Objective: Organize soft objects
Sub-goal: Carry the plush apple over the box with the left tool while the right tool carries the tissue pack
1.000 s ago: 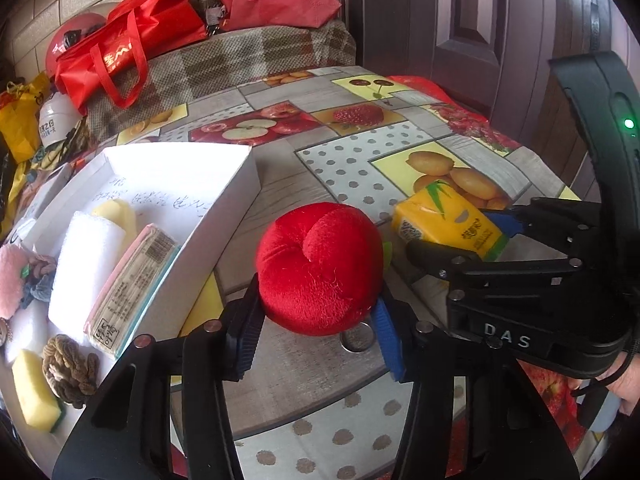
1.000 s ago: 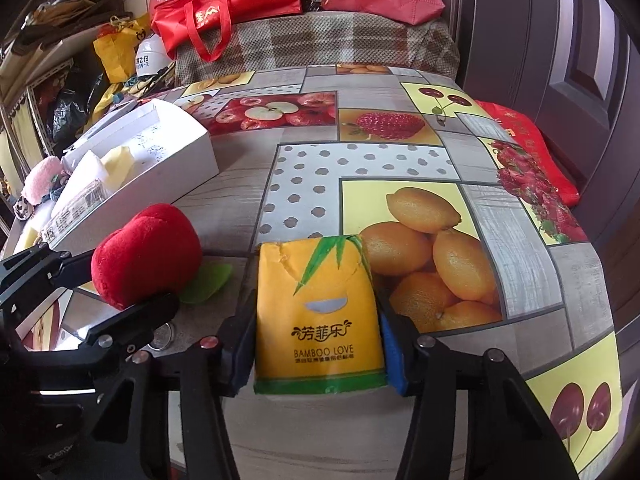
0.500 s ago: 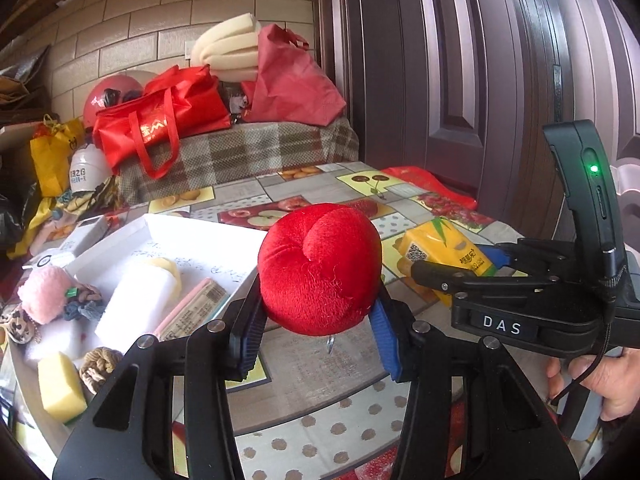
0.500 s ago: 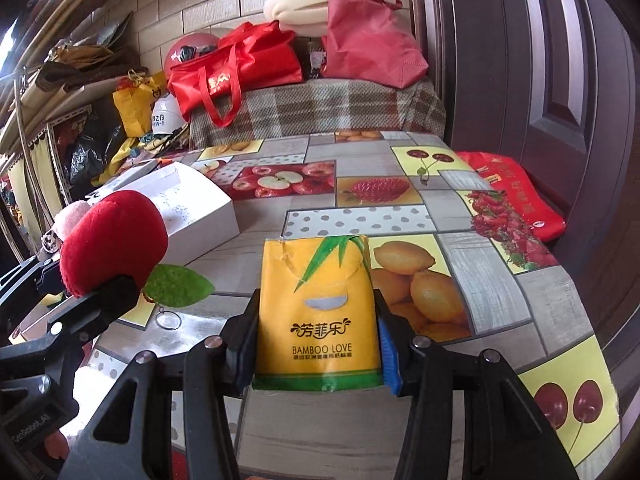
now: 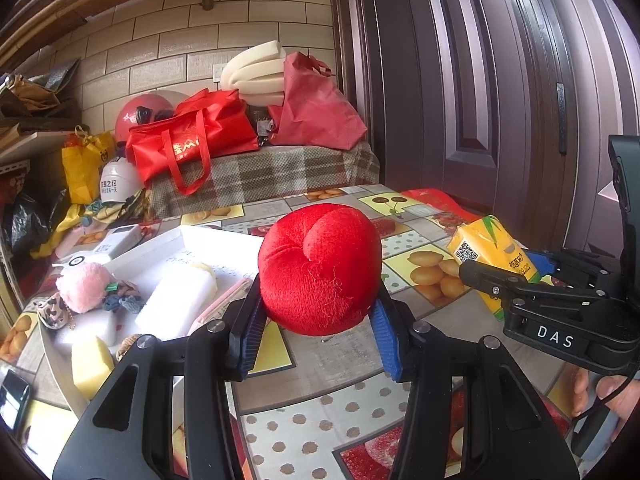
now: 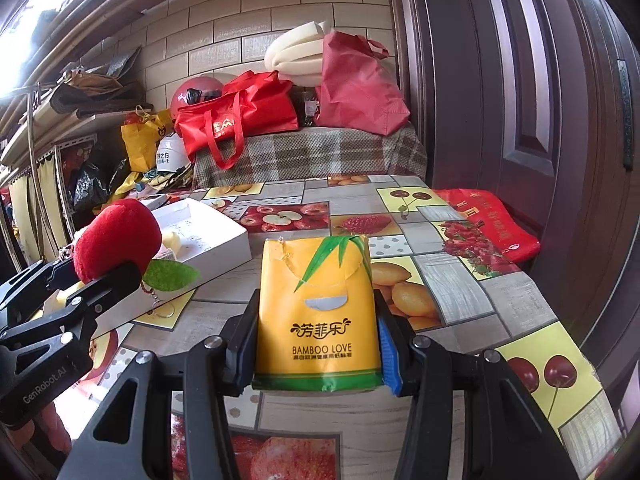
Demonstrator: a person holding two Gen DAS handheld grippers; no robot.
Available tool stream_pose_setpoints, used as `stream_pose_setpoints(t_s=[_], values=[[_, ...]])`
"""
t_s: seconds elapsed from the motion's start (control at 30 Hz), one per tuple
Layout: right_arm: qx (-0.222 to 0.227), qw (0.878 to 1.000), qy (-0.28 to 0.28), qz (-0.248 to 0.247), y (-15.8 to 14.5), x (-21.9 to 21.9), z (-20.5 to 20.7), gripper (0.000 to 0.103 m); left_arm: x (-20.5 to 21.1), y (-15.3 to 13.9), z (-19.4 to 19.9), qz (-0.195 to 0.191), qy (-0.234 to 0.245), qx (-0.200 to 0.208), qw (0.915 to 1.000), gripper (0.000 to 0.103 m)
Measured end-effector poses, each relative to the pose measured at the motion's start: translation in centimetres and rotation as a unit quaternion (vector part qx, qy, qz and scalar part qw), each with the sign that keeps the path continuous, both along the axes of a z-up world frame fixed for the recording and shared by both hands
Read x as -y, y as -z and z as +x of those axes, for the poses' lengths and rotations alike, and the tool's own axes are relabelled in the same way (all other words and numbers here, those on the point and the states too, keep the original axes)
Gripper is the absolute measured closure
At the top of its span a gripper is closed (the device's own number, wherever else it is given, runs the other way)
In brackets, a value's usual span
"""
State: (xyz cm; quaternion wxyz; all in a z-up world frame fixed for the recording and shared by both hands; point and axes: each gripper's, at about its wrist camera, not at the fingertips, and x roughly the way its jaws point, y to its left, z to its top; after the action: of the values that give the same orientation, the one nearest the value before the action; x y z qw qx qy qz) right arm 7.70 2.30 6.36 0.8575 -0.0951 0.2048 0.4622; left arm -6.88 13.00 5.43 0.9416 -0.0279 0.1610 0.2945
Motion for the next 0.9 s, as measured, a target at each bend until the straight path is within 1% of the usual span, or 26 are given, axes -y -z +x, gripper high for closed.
stream_pose_setpoints(t_s=[0.27,0.5,0.67,0.9], values=[[0.022,1.0,0.002,-0.003,-0.1,0.4,-1.9,0.053,0.3,0.1,-1.6,-0.01,-0.004,0.006,0.9999,0.055],[0.029,1.0,-0.007,0.0,-0.1,1.0,-3.8,0.053,0.6,0.1,-3.4,-0.01,-0.005,0.008,0.9999,0.055],[0.03,0.999,-0.015,-0.002,0.0,0.8,-5.1,0.053,0.2,0.1,-4.7,-0.016,-0.016,0.014,0.9996,0.055],[0.029,0.999,-0.032,0.001,0.1,0.3,-6.9,0.053,-0.2,0.0,-6.6,-0.013,-0.031,0.017,0.9993,0.054]])
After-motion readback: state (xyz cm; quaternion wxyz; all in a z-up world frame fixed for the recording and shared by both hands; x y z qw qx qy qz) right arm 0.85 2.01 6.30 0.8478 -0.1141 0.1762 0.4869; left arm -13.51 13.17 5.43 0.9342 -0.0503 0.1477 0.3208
